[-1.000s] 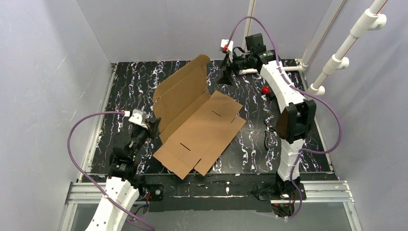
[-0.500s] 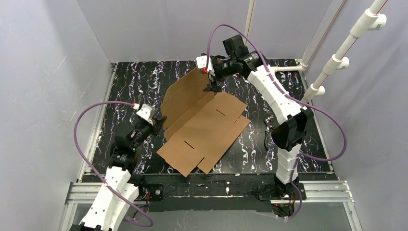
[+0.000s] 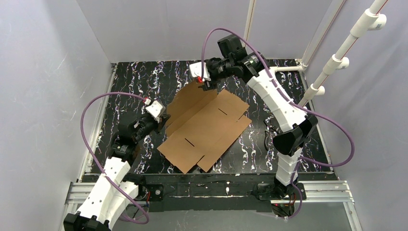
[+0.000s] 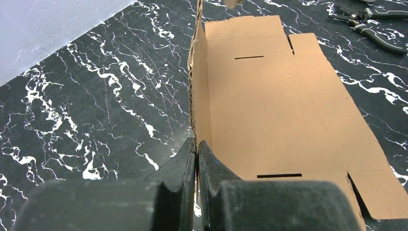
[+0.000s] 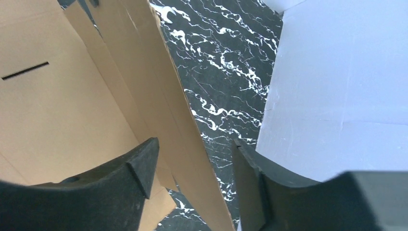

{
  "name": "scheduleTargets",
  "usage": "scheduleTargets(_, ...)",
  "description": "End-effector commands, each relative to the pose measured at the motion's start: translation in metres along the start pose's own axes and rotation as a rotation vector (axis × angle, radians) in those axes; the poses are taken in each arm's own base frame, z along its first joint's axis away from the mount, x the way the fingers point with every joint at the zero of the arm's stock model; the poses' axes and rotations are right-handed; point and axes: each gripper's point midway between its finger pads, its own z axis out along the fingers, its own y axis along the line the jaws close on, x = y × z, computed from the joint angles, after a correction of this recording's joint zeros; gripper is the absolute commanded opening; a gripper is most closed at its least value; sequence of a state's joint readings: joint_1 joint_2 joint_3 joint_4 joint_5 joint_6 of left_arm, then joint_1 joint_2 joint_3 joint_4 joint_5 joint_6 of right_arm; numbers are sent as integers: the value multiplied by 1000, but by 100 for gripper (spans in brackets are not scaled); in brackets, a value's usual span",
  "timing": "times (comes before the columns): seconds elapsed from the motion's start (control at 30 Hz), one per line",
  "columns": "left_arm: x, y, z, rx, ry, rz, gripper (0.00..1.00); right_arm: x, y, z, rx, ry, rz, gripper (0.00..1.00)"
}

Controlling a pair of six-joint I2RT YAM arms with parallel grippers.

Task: Fold the paper box
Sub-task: Fold the paper box at the center of the board.

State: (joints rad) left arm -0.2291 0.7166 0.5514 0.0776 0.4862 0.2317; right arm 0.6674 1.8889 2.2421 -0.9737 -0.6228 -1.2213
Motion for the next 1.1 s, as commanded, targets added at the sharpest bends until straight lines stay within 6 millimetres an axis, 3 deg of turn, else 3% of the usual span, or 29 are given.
scheduleTargets(0.0,-9,-3,-3,19,-4,42,0,-5,4,8,-15,1,-27,59)
scheduleTargets(0.1,-11,-3,-3,19,-11,36,0,-6,7,11,-26,1,-33,39)
scheduleTargets(0.33,-15,-5,-5,3,-43,-16,0,-6,18,9,-60,2,-37,9)
scheduleTargets(0.4,-16,-5,-8,-13,-56,-45,8,-6,21,8,-70,2,-31,1)
scheduleTargets(0.47,-21,-8,-12,-18,-78,-85,21,-7,25,6,-76,1,-25,1)
scheduleTargets(0.57,-29,-12,-21,-28,-124,-139,49,-7,30,4,-85,3,-12,1)
scheduleTargets(0.67,-42,-12,-34,-72,-186,-217,89,-7,33,2,-87,6,5,1)
scheduleTargets(0.7,-45,-11,-39,-96,-204,-242,97,-8,35,1,-92,5,11,1)
scheduleTargets(0.9,-75,-28,-55,-21,-270,-276,98,-3,46,4,-116,6,57,1)
scheduleTargets(1.07,-96,-39,-63,63,-257,-118,98,-4,41,5,-96,6,79,1)
